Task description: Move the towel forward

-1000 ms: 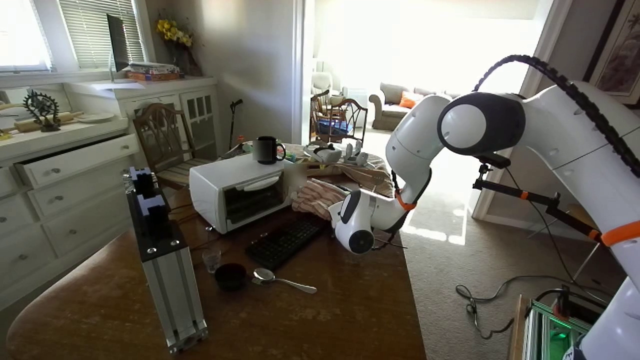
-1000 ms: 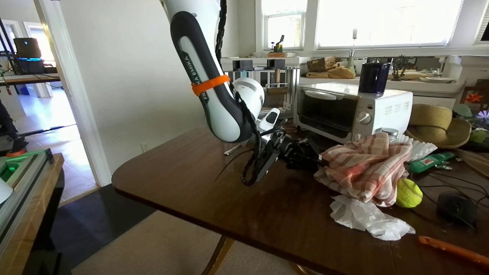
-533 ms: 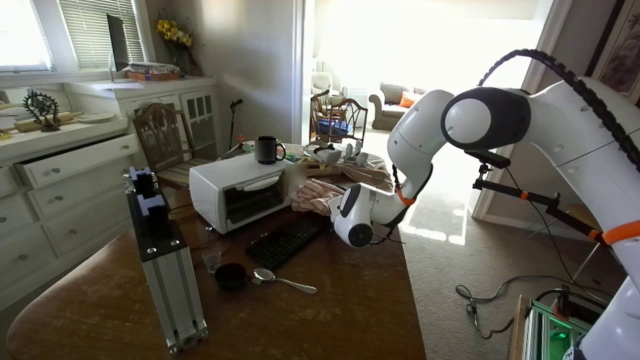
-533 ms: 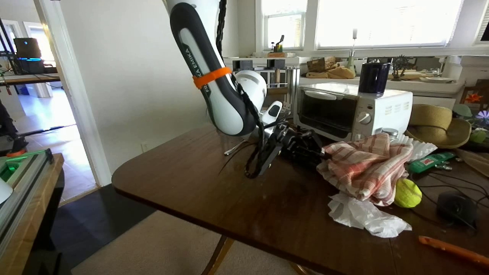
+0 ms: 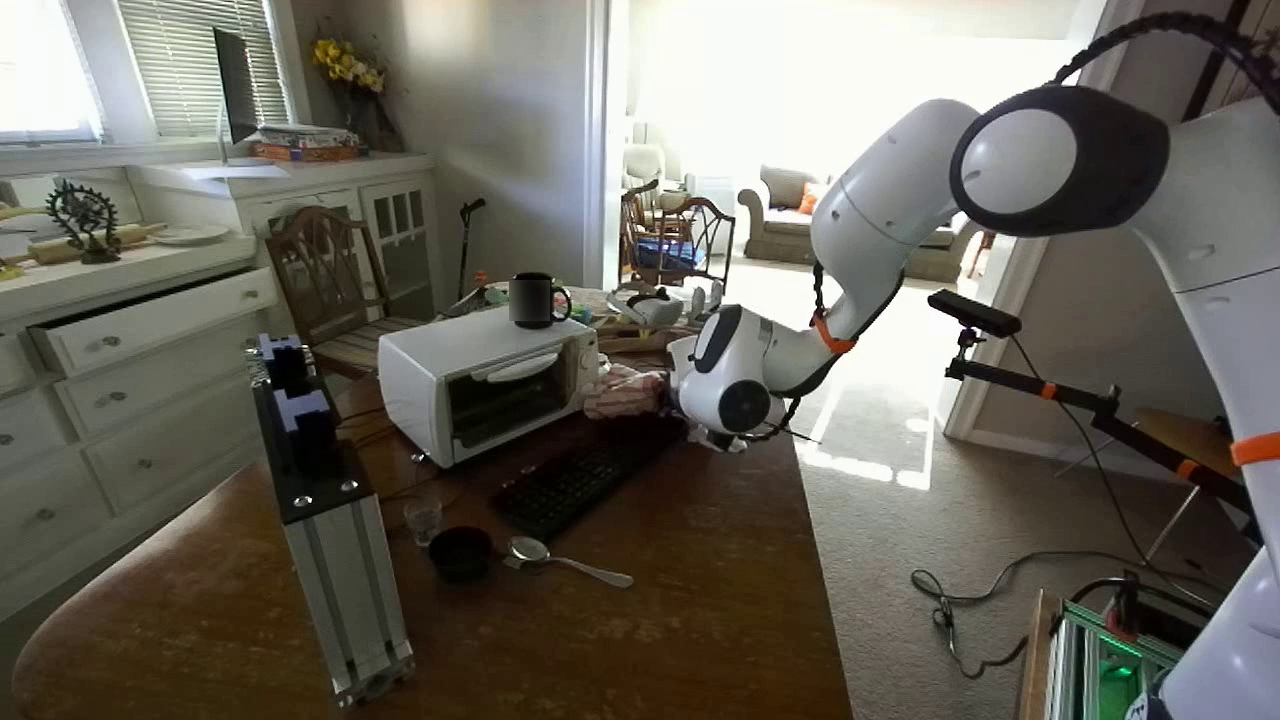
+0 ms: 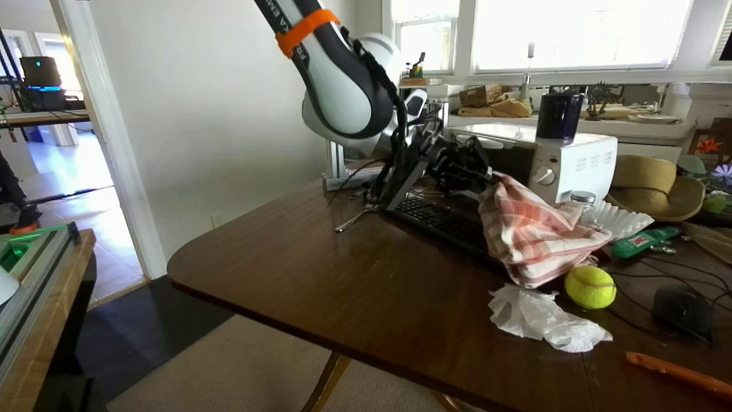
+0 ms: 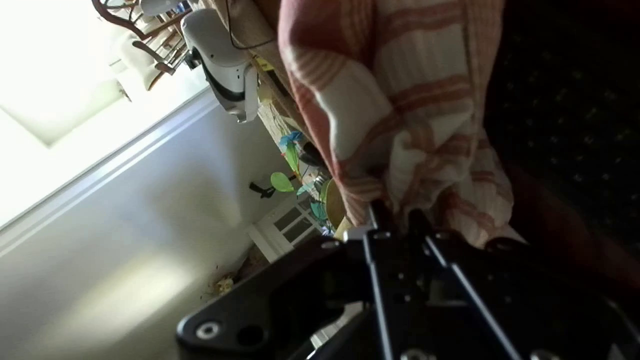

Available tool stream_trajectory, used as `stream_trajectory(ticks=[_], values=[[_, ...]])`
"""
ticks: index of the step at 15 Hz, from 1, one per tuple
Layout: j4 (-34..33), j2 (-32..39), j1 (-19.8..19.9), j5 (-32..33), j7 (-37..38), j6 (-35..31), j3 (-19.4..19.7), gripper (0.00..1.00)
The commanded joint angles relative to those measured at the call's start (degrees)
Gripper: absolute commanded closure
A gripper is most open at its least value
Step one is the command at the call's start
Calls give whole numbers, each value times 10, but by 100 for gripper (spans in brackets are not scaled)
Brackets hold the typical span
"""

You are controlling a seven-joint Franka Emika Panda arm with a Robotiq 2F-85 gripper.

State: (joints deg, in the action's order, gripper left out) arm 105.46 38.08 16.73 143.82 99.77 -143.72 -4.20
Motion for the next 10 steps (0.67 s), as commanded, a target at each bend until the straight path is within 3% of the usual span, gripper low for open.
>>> stream_trajectory(ticks=[1, 5, 6, 10], values=[[25, -75, -3, -2, 5, -60, -19, 98], [39, -133, -4, -4, 8, -136, -35, 98], [48, -142, 19, -1, -3, -142, -66, 98], [96, -162, 65, -1, -21, -139, -128, 98]])
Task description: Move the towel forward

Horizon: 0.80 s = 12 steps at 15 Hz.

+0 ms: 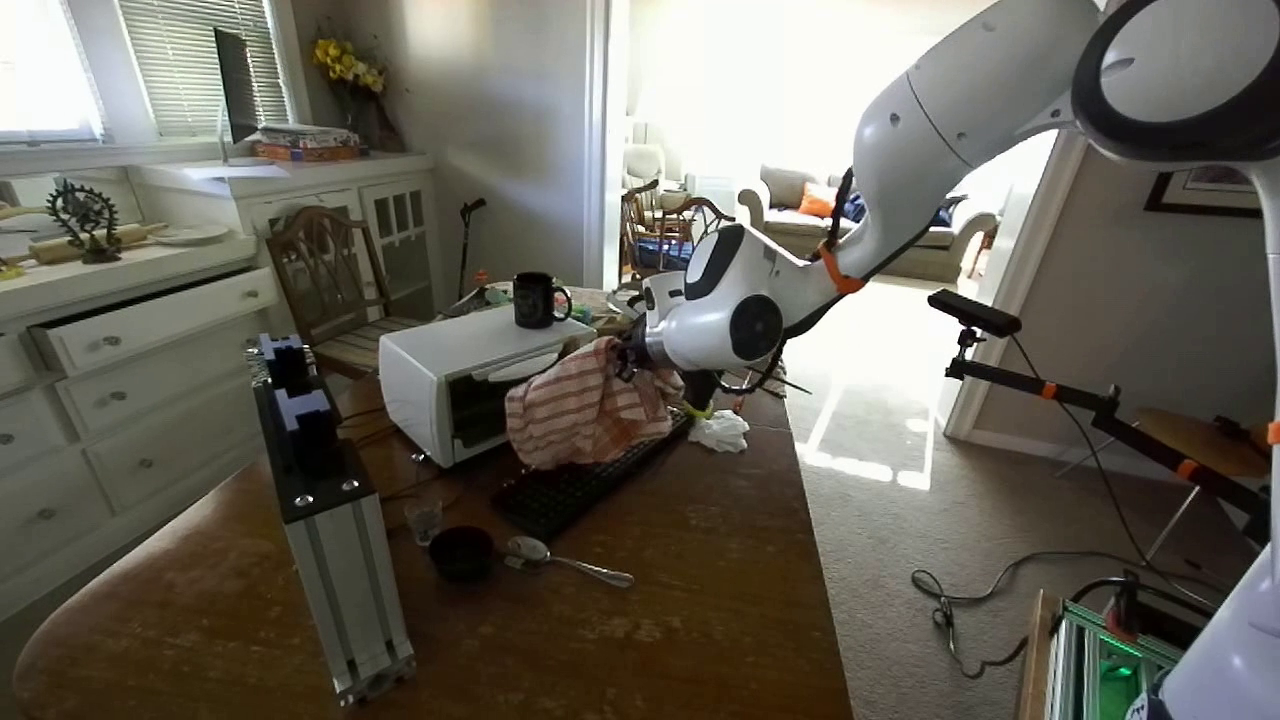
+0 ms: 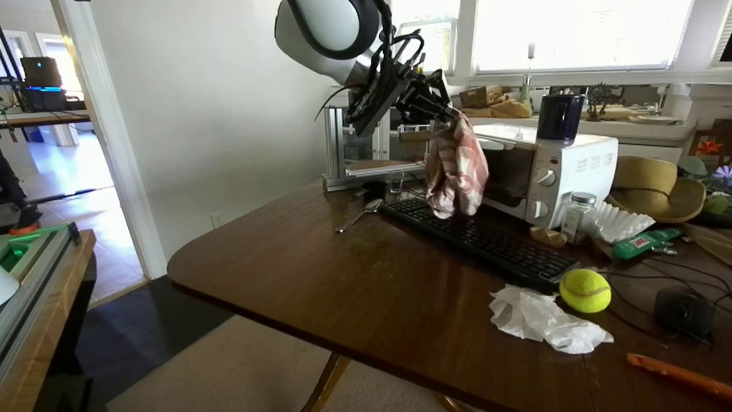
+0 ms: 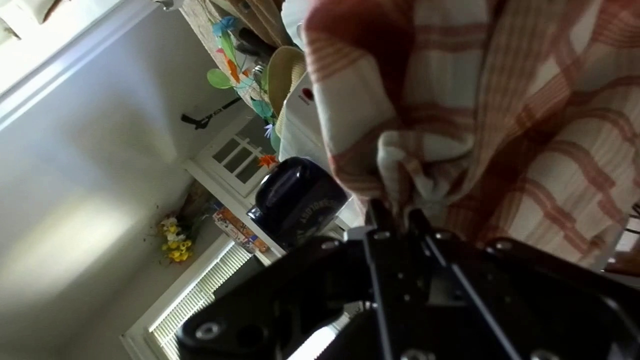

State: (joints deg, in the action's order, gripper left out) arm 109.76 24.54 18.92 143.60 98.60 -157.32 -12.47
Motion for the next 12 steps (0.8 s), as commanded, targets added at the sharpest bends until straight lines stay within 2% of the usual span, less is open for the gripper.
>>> stream_trajectory(ticks=[1, 8, 12], values=[[67, -30, 56, 1, -10, -6, -57, 98], [149, -49, 157, 1, -10, -4, -131, 98], [198, -64, 207, 1, -3, -18, -146, 98]])
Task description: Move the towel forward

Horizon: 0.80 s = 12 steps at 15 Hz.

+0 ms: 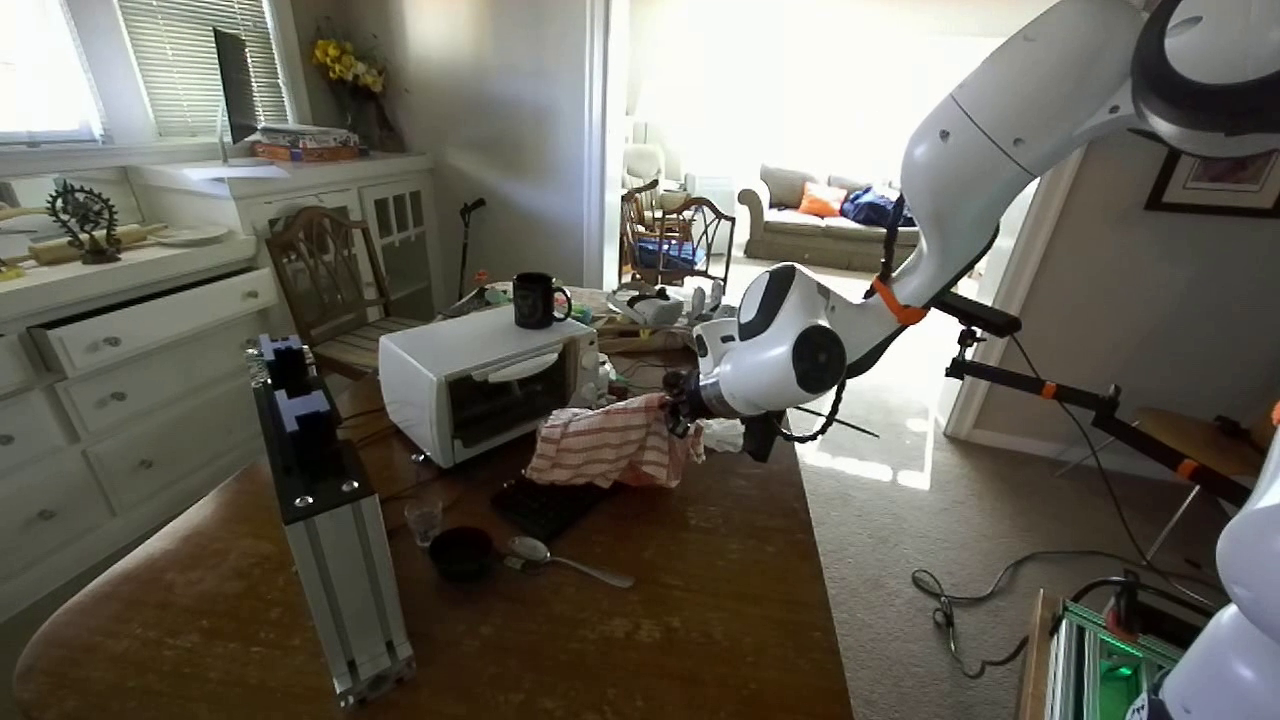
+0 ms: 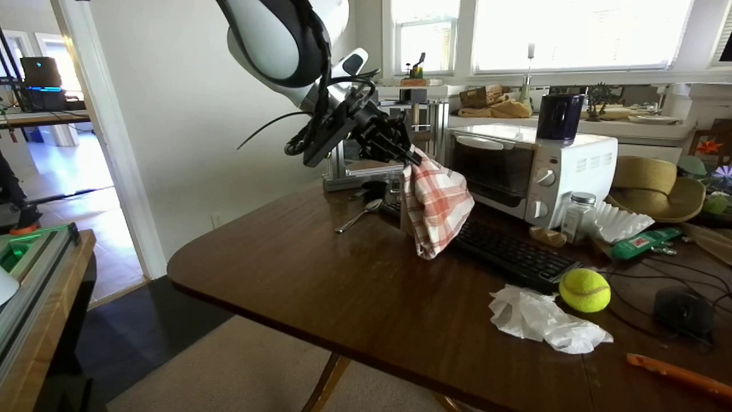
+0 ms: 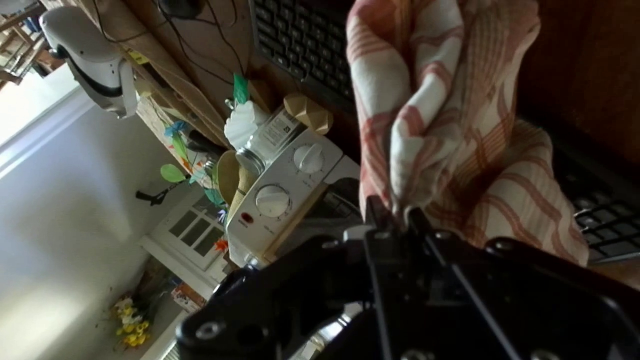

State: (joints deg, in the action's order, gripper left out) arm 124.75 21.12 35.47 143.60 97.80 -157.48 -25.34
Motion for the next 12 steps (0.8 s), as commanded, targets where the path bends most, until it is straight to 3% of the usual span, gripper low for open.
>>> stream_trajectory(ticks=[1, 2, 3, 12], values=[[61, -30, 46, 1, 8, -18, -9, 98], [65, -27, 50, 1, 15, -16, -4, 93], [65, -22, 51, 1, 26, -17, 3, 98], [96, -24, 62, -3, 43, -26, -9, 98]])
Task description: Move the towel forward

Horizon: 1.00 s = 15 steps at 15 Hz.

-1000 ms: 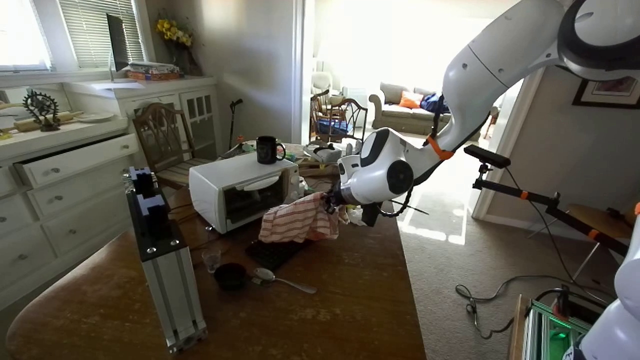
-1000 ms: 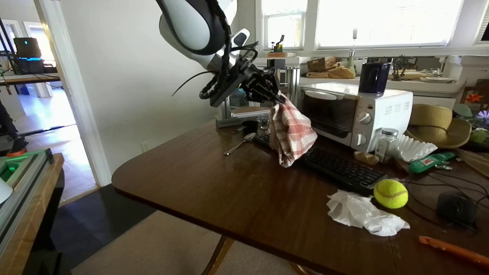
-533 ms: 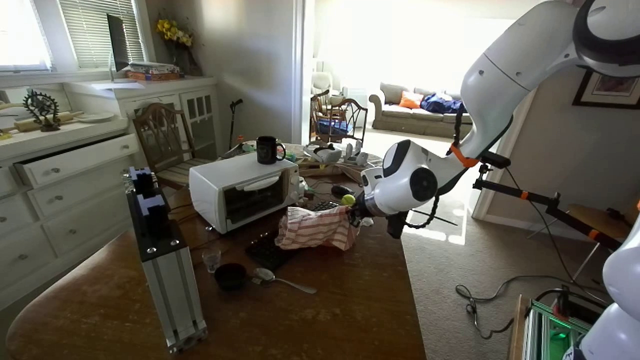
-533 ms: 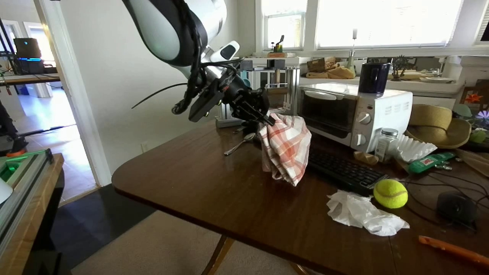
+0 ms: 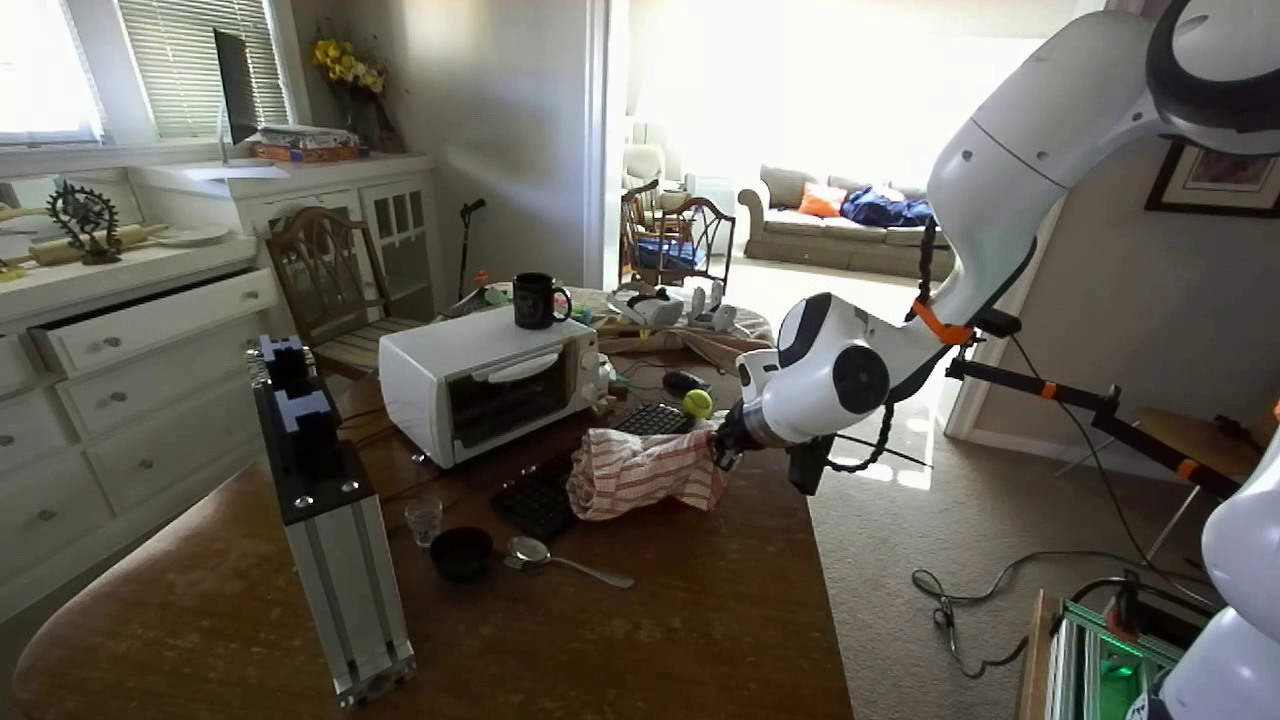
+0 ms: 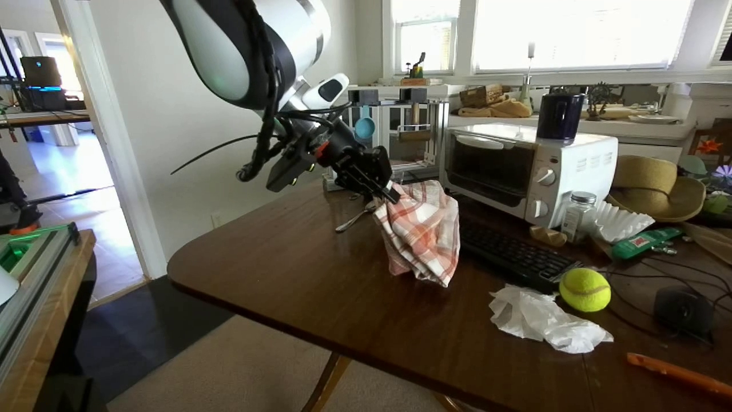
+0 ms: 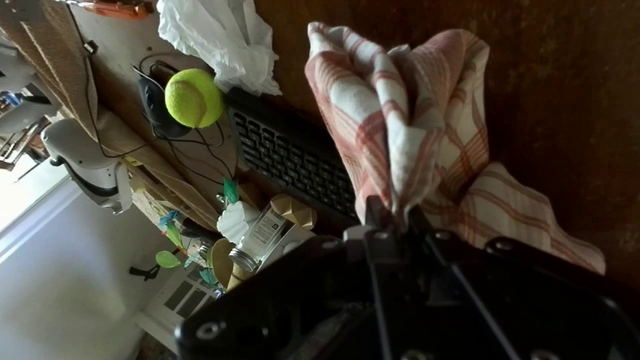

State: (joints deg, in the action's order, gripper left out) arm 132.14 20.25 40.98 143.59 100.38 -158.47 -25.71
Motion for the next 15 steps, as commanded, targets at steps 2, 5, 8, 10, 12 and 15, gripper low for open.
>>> stream_trajectory(ticks=[2, 5, 8, 10, 12, 15], values=[[29, -16, 6, -10, 10, -20, -2, 98], [19, 0, 0, -7, 1, -3, 0, 90], [22, 0, 0, -13, 1, -5, 2, 90], [22, 0, 0, -14, 1, -5, 2, 90], [37, -11, 4, 14, 1, -16, -4, 98], [62, -29, 39, 2, -47, -8, -65, 98]])
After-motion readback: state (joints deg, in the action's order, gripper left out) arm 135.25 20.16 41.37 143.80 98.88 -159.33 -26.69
